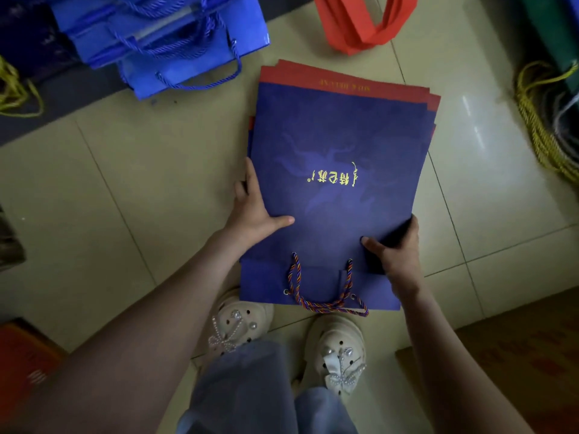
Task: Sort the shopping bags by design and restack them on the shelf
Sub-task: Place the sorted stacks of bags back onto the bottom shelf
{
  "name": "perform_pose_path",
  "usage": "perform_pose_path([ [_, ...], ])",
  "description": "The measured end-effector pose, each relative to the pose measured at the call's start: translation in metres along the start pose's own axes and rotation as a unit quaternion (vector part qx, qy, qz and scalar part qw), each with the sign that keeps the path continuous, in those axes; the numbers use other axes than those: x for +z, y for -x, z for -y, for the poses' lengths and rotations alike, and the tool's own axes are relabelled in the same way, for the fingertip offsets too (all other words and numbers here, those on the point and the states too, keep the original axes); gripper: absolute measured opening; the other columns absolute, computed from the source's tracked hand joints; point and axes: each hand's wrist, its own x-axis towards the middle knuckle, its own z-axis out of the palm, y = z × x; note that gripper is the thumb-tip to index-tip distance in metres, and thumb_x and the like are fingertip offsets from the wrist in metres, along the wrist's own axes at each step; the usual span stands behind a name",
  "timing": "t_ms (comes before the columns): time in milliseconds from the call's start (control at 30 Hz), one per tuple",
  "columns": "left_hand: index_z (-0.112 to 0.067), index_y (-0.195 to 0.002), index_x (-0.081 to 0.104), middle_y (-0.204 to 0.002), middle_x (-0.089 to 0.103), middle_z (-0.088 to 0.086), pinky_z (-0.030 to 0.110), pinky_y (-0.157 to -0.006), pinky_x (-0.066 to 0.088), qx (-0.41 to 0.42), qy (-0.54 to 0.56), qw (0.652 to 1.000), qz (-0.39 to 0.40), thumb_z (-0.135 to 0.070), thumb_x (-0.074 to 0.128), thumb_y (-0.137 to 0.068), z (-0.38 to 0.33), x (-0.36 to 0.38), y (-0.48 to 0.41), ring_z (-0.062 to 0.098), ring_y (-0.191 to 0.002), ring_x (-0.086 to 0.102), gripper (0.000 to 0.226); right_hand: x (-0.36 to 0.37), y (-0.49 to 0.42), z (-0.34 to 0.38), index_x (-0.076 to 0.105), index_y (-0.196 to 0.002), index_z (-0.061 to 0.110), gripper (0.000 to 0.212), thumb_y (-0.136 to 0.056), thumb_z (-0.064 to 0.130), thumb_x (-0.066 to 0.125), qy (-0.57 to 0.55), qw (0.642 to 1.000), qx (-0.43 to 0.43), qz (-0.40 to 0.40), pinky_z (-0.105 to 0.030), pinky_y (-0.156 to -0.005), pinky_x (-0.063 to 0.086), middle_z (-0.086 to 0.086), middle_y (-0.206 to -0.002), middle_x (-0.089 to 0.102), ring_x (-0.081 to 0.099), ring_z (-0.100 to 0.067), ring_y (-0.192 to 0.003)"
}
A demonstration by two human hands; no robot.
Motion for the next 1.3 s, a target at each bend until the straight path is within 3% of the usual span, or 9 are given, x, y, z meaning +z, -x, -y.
perform_pose_path([
  [100, -0.042, -0.145, -0.017, -0.132, 0.022, 0.01, 0.023, -0.098, 0.029, 0.047, -0.024, 0.998, -0.014, -0.032, 0.082, -0.071, 0.002, -0.013, 0.017, 0.027, -0.123, 0.037, 0.123, 0.001, 0.01, -0.005, 0.041, -0.128, 0.039, 0.092, -0.046, 0.049, 0.082, -0.007, 1.0, 0.004, 0.007, -0.056, -0.097, 0.044, -0.002, -0.127, 0.056, 0.052, -0.03, -0.118],
  [200, -0.051, -0.143, -0.001, -0.134, 0.02, 0.012, 0.025, -0.108, 0.022, 0.074, -0.043, 0.996, -0.008, -0.033, 0.077, -0.076, 0.007, -0.03, 0.047, 0.03, -0.131, 0.027, 0.104, 0.004, 0.037, 0.013, 0.023, -0.141, 0.049, 0.105, -0.052, 0.049, 0.079, 0.035, 0.999, -0.009, 0.012, -0.058, -0.101, 0.038, -0.01, -0.129, 0.051, 0.045, -0.038, -0.121],
  [333, -0.045, -0.144, 0.023, -0.143, 0.018, 0.014, 0.028, -0.115, 0.016, 0.064, -0.039, 0.997, -0.013, -0.03, 0.076, -0.077, 0.013, -0.062, 0.096, 0.031, -0.137, 0.022, 0.086, -0.008, 0.088, 0.051, 0.0, -0.139, 0.057, 0.104, -0.075, 0.027, 0.077, 0.153, 0.985, -0.058, 0.047, -0.047, -0.096, 0.043, -0.019, -0.106, 0.046, 0.051, -0.038, -0.099],
  [467, -0.043, -0.143, 0.028, -0.142, 0.019, 0.015, 0.027, -0.114, 0.016, 0.037, -0.028, 0.999, -0.024, -0.03, 0.077, -0.076, 0.003, -0.103, 0.151, 0.032, -0.136, 0.022, 0.083, -0.027, 0.138, 0.101, 0.004, -0.139, 0.043, 0.097, -0.078, 0.02, 0.075, 0.215, 0.967, -0.113, 0.076, -0.032, -0.088, 0.04, -0.004, -0.08, 0.035, 0.041, -0.025, -0.079],
  [567, -0.045, -0.142, 0.028, -0.142, 0.018, 0.013, 0.024, -0.113, 0.015, 0.024, -0.014, 0.999, -0.038, -0.031, 0.076, -0.076, -0.011, -0.137, 0.187, 0.029, -0.137, 0.022, 0.083, -0.038, 0.168, 0.137, 0.005, -0.14, 0.034, 0.098, -0.077, 0.015, 0.077, 0.23, 0.956, -0.16, 0.087, -0.034, -0.087, 0.04, 0.001, -0.073, 0.027, 0.043, -0.028, -0.079],
  [800, -0.051, -0.14, 0.029, -0.143, 0.018, 0.008, 0.024, -0.113, 0.015, 0.004, 0.001, 0.998, -0.07, -0.043, 0.072, -0.079, -0.049, -0.209, 0.251, 0.022, -0.138, 0.019, 0.076, -0.06, 0.218, 0.225, 0.009, -0.141, 0.036, 0.093, -0.079, 0.015, 0.075, 0.238, 0.942, -0.211, 0.104, -0.033, -0.09, 0.037, -0.001, -0.076, 0.031, 0.047, -0.035, -0.088],
  [933, -0.052, -0.141, 0.026, -0.142, 0.017, 0.005, 0.028, -0.114, 0.02, -0.016, 0.021, 0.997, -0.066, -0.047, 0.067, -0.081, -0.074, -0.236, 0.282, 0.021, -0.137, 0.021, 0.073, -0.08, 0.238, 0.271, 0.018, -0.146, 0.036, 0.087, -0.081, 0.015, 0.073, 0.239, 0.939, -0.216, 0.119, -0.031, -0.095, 0.034, -0.013, -0.092, 0.037, 0.047, -0.037, -0.096],
  [1133, -0.055, -0.142, 0.019, -0.142, 0.015, 0.006, 0.033, -0.113, 0.024, -0.045, 0.036, 0.997, -0.047, -0.053, 0.06, -0.084, -0.108, -0.26, 0.318, 0.024, -0.137, 0.023, 0.071, -0.109, 0.253, 0.316, 0.021, -0.146, 0.041, 0.084, -0.083, 0.018, 0.071, 0.249, 0.931, -0.224, 0.145, -0.033, -0.102, 0.032, -0.012, -0.103, 0.038, 0.044, -0.037, -0.107],
  [1300, -0.056, -0.143, 0.008, -0.145, 0.006, 0.003, 0.037, -0.112, 0.026, -0.049, 0.038, 0.998, -0.007, -0.055, 0.069, -0.075, -0.11, -0.272, 0.326, 0.025, -0.138, 0.018, 0.091, -0.107, 0.254, 0.334, 0.019, -0.147, 0.044, 0.083, -0.085, 0.021, 0.069, 0.265, 0.925, -0.221, 0.161, -0.036, -0.104, 0.029, -0.016, -0.111, 0.039, 0.039, -0.036, -0.113],
])
